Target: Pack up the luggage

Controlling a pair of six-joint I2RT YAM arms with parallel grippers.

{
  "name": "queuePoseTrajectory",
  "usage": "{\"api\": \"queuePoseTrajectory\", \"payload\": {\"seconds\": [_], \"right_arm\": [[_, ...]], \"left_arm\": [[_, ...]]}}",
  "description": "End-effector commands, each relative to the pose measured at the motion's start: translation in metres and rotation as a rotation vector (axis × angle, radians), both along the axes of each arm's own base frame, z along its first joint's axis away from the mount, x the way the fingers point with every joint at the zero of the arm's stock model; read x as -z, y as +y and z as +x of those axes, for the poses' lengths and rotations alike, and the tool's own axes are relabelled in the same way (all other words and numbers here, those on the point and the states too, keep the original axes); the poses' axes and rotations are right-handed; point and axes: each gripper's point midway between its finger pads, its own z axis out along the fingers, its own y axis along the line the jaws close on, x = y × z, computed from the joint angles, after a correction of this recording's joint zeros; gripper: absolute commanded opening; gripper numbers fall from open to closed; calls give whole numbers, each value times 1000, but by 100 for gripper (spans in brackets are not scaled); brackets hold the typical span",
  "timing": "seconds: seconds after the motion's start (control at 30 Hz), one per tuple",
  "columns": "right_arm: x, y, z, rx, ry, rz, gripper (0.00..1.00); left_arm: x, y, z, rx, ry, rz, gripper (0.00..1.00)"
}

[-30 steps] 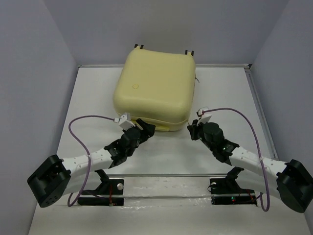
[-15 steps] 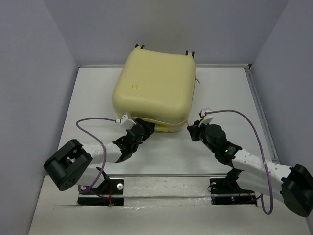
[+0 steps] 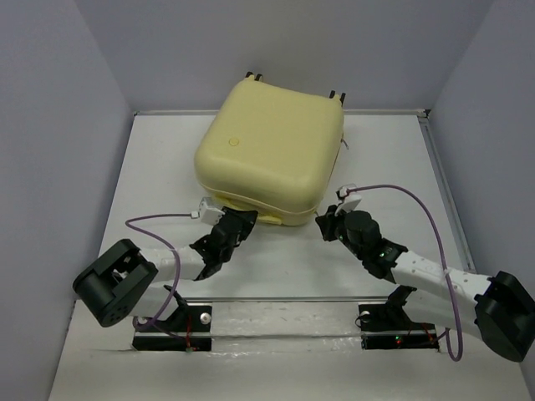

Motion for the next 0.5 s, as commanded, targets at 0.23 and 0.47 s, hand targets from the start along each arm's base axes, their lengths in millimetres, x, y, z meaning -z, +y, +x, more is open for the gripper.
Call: {"api": "queuePoseTrajectory", "payload": {"seconds": [0.23, 0.47], "right_arm": [[-14, -58, 38, 262, 1, -49, 7], [-18, -67, 34, 282, 9, -36, 7]], "left_arm": [[-20, 33, -7, -11, -134, 188, 6], [-20, 39, -9, -16, -135, 213, 6]]}}
